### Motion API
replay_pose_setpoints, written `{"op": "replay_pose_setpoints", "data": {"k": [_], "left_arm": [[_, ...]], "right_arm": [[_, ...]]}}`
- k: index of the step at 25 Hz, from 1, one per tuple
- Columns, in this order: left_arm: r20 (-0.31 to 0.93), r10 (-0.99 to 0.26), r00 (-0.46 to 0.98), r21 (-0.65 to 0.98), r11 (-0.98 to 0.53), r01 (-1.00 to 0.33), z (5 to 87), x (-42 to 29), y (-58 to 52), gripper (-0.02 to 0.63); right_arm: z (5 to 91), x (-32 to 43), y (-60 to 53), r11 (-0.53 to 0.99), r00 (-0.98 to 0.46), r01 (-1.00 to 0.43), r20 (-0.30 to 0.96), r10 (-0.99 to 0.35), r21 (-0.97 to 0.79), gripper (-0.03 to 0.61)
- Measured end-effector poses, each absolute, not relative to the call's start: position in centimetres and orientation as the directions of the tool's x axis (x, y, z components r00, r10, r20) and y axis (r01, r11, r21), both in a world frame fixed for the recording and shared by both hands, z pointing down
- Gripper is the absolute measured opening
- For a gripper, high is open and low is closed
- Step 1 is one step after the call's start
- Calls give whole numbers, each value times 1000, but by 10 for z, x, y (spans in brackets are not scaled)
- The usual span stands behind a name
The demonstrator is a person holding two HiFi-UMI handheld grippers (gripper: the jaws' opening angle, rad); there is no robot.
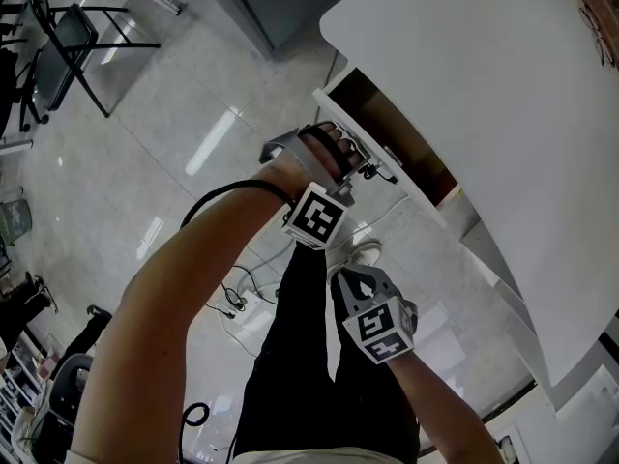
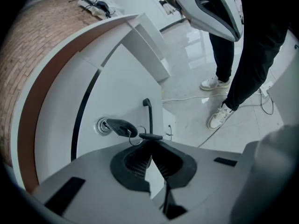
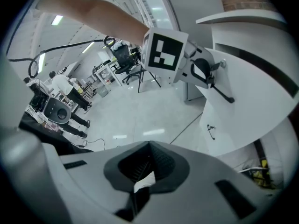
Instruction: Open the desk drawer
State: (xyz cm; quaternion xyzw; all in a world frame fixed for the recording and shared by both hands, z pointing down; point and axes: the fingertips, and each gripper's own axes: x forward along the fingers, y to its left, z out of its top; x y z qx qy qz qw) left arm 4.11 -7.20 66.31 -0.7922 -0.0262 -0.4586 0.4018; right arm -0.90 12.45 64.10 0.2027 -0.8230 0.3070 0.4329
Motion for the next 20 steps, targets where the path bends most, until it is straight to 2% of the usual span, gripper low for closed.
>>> {"op": "replay_pose_setpoints", "data": {"k": [12,20], "left_arm": [[759,-312,572,-592,-695,408,669,27,-53,12],[676,-444,589,-714,-595,371,653,25,-71,12]], "right_arm": [[643,-11,131,733,-542,-594,838,-60,-332,15],[647,-14,133,737,-545,-587,837,-54,-335,15]]}}
